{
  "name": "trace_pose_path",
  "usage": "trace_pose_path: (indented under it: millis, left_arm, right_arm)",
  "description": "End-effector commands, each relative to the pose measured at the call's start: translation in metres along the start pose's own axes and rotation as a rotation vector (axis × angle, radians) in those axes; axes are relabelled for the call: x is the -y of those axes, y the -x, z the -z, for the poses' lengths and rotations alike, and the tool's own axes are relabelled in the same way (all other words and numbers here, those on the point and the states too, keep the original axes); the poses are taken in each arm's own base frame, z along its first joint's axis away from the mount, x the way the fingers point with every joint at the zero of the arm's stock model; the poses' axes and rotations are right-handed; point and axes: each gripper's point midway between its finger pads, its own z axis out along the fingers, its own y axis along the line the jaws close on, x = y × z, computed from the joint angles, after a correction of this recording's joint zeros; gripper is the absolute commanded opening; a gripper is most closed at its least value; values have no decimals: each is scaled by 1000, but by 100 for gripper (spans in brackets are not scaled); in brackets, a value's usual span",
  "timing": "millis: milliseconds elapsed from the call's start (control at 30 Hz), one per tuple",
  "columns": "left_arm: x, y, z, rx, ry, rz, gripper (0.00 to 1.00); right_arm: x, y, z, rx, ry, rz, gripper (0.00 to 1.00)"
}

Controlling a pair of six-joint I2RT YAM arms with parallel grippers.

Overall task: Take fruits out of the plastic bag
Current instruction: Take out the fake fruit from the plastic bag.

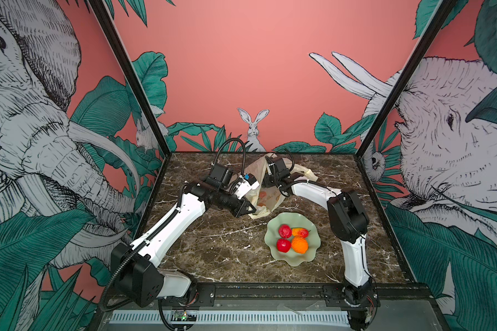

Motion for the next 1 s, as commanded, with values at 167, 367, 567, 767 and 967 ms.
trace_pose_path:
  millis: [167, 367, 567, 767, 967]
  left_arm:
    - [7, -11, -8, -25, -55, -4, 0]
    - [4, -15, -16, -38, -77, 1, 0]
    - [7, -16, -17, -37, -102, -3, 0]
    - [11, -18, -19, -38, -136, -5, 0]
    - [15, -20, -21, -41, -176, -4, 0]
  right_arm:
    - [4, 12, -17, 30, -25, -178, 89]
    - [11, 9, -30, 42, -41, -269, 91]
    - [20, 2, -46, 39, -46, -383, 92]
    - [26, 1, -60, 48, -35, -478, 92]
    - [28, 0, -75, 58, -38, -535, 92]
